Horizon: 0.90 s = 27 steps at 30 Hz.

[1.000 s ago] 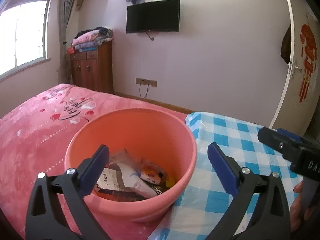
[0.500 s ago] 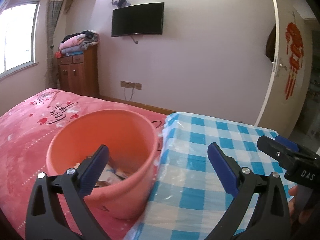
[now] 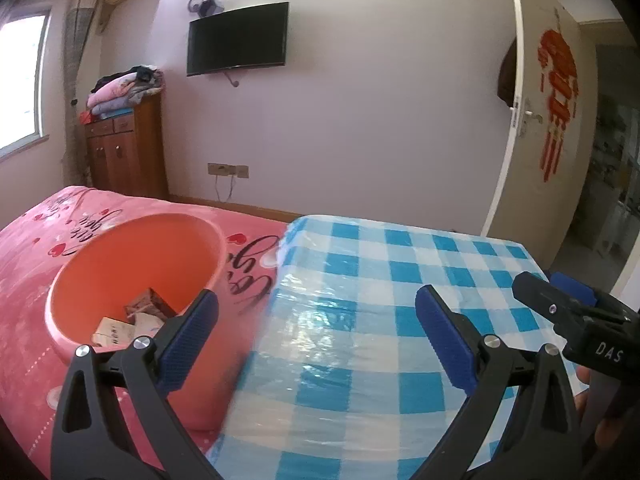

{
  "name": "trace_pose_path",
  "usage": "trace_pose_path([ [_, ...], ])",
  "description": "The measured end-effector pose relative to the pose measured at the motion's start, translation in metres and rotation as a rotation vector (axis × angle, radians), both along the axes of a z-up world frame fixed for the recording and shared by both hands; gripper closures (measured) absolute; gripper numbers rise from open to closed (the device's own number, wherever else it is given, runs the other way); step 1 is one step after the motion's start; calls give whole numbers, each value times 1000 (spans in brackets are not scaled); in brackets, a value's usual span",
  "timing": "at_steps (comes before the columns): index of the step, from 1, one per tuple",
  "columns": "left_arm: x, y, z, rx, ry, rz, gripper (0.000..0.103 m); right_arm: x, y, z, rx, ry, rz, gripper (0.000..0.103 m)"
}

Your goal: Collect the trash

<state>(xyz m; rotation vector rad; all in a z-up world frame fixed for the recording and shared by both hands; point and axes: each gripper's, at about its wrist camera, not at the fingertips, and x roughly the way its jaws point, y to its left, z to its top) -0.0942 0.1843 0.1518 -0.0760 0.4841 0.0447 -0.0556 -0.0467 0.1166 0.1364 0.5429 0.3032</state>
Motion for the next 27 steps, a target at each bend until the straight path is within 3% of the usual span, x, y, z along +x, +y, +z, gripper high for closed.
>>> trace_pose_path([
  [14,9,-52,-24,21,50,-78,4,-15,-48,-22,-41,-24,-105,5],
  [20,15,-69,-37,9,71,-102,4,-16,-69,-39,-43,-1,-154,5],
  [27,21,-99,-57,45,102,-144,4,-15,-100,-62,-24,44,-213,5],
])
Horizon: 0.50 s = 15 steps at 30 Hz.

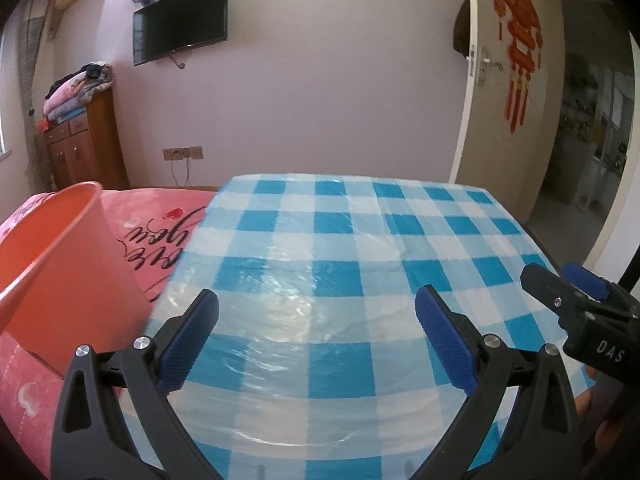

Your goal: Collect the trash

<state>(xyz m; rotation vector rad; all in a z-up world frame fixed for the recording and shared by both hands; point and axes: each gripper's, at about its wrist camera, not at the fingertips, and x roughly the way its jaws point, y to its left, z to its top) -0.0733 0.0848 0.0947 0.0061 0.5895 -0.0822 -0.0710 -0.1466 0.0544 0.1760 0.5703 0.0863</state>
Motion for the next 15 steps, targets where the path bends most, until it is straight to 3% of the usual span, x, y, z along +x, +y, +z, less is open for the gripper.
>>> trace_pose_path([
  [15,10,-54,-30,48,55,-83,4,-7,-40,-22,-18,15,-73,5],
])
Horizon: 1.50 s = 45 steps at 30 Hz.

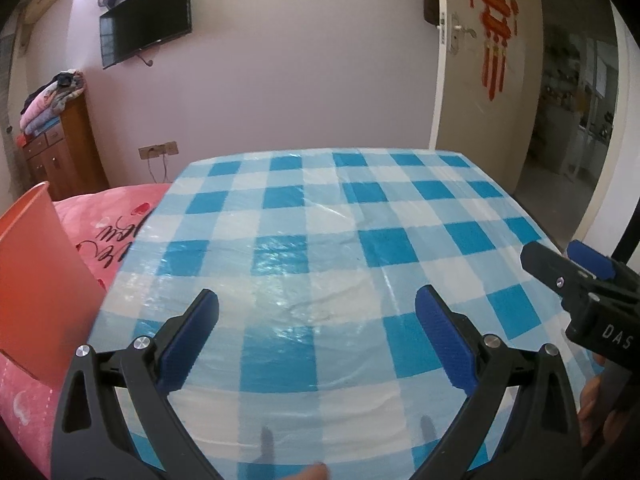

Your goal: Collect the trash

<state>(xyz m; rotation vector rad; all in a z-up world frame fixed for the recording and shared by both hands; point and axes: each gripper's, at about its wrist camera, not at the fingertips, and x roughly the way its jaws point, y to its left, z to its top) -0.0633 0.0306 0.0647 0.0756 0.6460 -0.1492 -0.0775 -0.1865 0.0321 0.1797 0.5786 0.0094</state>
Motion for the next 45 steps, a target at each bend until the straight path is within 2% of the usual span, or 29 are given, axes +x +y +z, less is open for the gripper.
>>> trace_pose_path([
  [16,5,-31,-14,38,13,-7,4,-2,-16,-6,-56,-12,-25,5],
  [45,12,-48,-22,61,34,22,4,-4,-36,-9,-25,-23,-33,5],
])
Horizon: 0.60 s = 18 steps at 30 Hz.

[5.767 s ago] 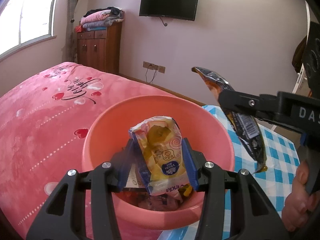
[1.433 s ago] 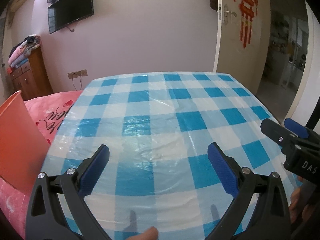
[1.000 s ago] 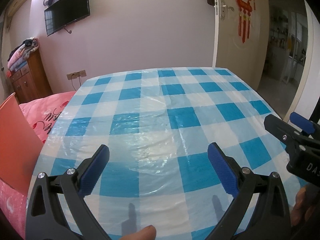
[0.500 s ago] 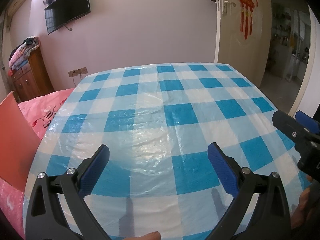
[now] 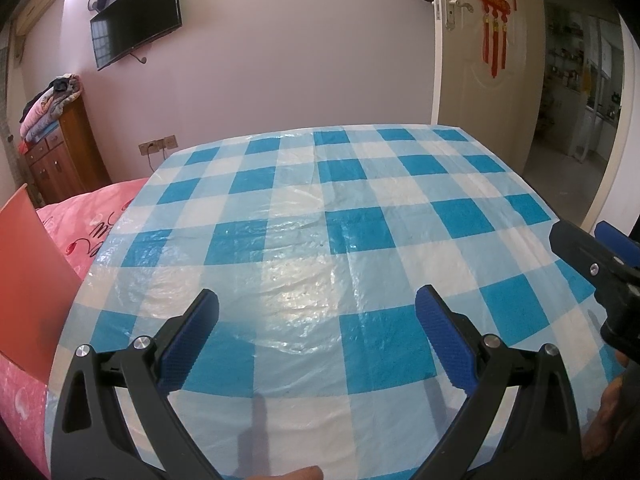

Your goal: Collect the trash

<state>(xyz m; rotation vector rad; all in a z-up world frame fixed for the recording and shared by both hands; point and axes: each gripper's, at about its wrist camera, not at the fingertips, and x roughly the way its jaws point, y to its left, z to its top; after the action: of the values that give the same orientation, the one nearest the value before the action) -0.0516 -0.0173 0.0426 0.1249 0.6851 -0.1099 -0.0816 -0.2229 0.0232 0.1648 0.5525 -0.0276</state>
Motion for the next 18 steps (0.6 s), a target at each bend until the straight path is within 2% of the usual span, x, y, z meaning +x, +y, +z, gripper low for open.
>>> trace_pose_path([
  [10,9,-1,-6,-9,15,9,4,7,1,-5,-4,25,5,5],
  [14,20,-1,-13,-18,67,27,4,15,0,-9,-3,56,9,5],
  [18,35,0,-22,-33,142,59,4,29,-1,-17,-9,127,-3,5],
])
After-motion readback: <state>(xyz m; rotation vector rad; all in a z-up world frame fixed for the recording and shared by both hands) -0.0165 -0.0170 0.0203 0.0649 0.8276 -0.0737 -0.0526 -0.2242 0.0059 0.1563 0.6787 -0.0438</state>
